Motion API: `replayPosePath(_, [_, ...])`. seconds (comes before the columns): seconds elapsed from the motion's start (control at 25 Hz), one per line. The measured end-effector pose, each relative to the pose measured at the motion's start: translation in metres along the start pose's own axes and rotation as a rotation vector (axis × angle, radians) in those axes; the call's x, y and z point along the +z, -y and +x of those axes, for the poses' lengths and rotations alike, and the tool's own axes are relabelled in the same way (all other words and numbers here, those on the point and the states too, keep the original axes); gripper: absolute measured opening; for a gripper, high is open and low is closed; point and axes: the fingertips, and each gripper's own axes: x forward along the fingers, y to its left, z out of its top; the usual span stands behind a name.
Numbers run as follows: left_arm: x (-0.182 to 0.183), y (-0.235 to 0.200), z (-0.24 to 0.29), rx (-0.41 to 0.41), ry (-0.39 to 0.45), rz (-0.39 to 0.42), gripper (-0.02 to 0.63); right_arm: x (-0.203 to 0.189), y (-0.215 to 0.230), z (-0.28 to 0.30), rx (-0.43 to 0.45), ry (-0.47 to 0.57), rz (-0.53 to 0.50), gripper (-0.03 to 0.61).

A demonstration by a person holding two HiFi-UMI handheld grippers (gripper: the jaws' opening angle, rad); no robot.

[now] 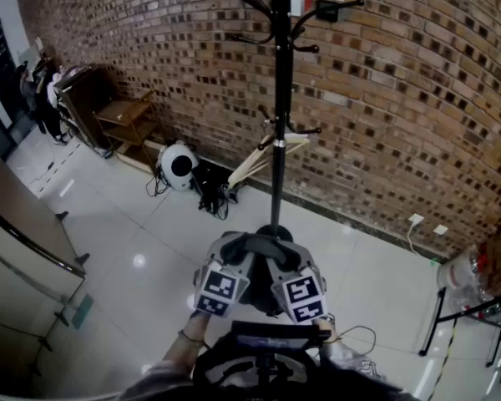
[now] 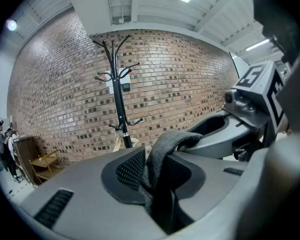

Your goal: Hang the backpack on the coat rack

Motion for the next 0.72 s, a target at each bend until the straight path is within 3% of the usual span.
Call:
replayPosePath(0.4, [0.009, -0.02, 0.034, -0.007, 0.019, -0.015, 0.095, 0.011, 0.027, 0.027, -0.026, 0.005, -0.025, 0.087])
replayPosePath(0.72, [0.003, -0.057, 0.081, -0.062, 0.012, -0.007, 0.095, 0.005, 0.053, 0.082, -0.068, -0.022, -0.026, 0.086])
